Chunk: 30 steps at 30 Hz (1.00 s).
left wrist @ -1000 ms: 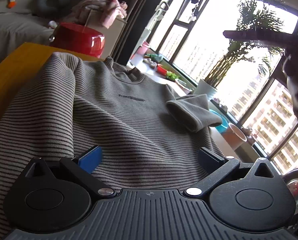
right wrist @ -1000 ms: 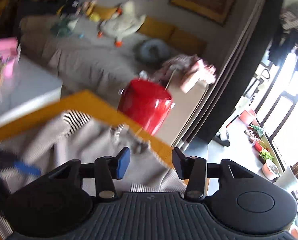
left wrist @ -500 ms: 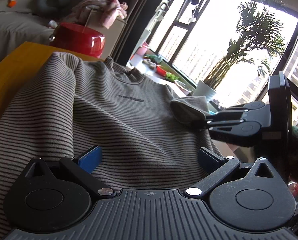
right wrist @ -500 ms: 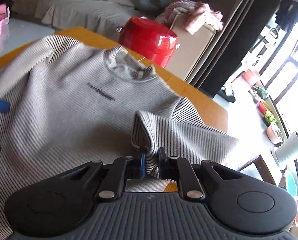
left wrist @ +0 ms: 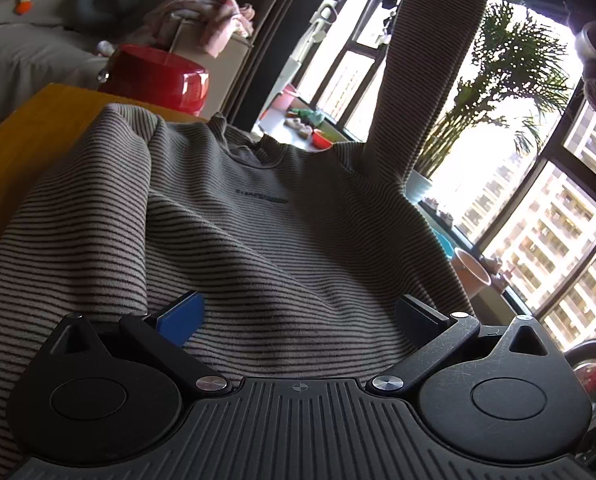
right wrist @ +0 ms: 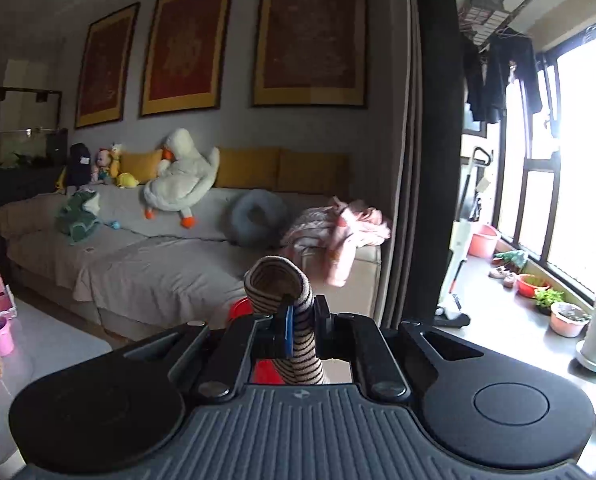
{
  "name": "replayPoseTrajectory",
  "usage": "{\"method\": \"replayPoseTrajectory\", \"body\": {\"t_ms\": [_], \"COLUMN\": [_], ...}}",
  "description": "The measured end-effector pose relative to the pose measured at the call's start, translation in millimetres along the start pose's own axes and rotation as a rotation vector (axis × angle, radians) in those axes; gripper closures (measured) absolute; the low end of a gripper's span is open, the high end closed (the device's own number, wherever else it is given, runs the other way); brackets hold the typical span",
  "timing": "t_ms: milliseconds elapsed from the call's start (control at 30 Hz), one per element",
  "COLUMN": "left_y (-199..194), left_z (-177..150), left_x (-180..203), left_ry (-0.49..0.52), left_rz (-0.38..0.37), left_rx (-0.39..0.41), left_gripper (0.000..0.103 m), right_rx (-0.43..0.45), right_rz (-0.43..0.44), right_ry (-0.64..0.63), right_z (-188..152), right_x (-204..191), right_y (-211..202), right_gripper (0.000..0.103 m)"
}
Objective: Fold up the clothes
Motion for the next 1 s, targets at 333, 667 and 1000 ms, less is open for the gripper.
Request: {"method": "replayPoseTrajectory", "body": {"t_ms": [333,667,1000], "left_y": [0,1,0], "left_z": [-1,2,1], "left_x": [0,-1,1], "left_ry": [0.001,-0.005,-0.007], "left_rz": [-0.001,-0.007,-0.012], "left_rx": [0.0,0.001,-0.001], "left_gripper": [0.0,0.0,0.0], "right_rx": [-0.221,-0.276,-0.358], "right_rz": [0.127,0.201,0.053], "right_ry": [-0.045,0.006,0.374], "right_z": [-99,-150,-261], "right_x": [-80,-97,30], "right_y": [84,97,83], "right_gripper": [0.094,0.049,0.049]}}
Point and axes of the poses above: each gripper's, at about its wrist camera, not at the fingertips, and y roughly the way its jaws point, x to its right, z to its top, the point moved 10 cm from there along y, roughly the way its jaws point, and after that the axes turned 3 degrees about z, right-handed, at the moved point
